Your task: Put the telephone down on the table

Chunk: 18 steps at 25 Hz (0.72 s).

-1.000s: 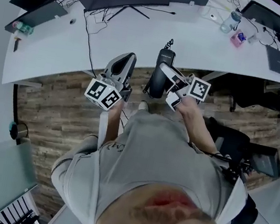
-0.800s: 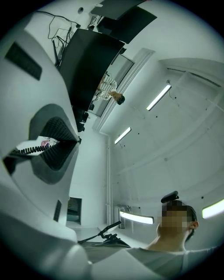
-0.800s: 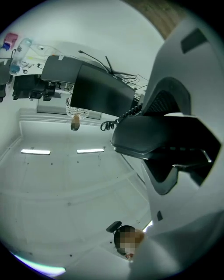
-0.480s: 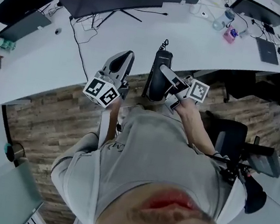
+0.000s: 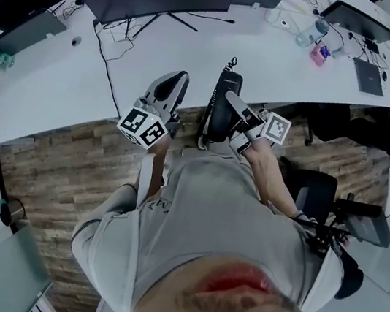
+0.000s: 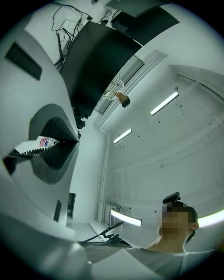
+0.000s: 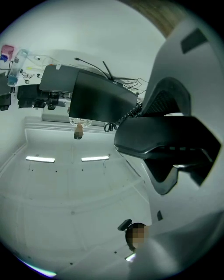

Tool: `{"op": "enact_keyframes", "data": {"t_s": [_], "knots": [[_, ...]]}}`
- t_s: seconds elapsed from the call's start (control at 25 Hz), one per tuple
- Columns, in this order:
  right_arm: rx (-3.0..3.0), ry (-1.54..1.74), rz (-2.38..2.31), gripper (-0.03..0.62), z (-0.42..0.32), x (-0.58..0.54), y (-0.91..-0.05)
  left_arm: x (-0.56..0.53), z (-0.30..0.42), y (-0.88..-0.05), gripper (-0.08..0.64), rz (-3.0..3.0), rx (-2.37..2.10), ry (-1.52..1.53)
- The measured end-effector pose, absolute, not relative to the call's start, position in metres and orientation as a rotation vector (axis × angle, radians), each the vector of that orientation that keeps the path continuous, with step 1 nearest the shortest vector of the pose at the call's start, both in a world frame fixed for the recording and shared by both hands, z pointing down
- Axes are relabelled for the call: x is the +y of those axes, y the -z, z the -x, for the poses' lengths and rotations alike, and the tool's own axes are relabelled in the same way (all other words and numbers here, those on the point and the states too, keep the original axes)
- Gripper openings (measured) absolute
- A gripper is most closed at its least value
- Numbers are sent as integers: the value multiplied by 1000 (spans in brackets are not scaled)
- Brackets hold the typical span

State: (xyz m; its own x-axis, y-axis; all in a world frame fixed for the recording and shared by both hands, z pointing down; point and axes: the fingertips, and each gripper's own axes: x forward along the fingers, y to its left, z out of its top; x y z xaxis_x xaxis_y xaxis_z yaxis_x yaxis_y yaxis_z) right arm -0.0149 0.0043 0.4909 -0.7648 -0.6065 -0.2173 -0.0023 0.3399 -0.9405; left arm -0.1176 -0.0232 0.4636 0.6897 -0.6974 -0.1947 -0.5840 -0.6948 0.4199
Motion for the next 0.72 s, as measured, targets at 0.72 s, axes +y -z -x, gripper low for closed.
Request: {"op": "enact_keyframes", "data": {"t_s": [0.72], "knots": [[2073, 1519, 237, 302, 62, -102, -481, -108, 184, -465, 9, -2403, -1405, 478]]}}
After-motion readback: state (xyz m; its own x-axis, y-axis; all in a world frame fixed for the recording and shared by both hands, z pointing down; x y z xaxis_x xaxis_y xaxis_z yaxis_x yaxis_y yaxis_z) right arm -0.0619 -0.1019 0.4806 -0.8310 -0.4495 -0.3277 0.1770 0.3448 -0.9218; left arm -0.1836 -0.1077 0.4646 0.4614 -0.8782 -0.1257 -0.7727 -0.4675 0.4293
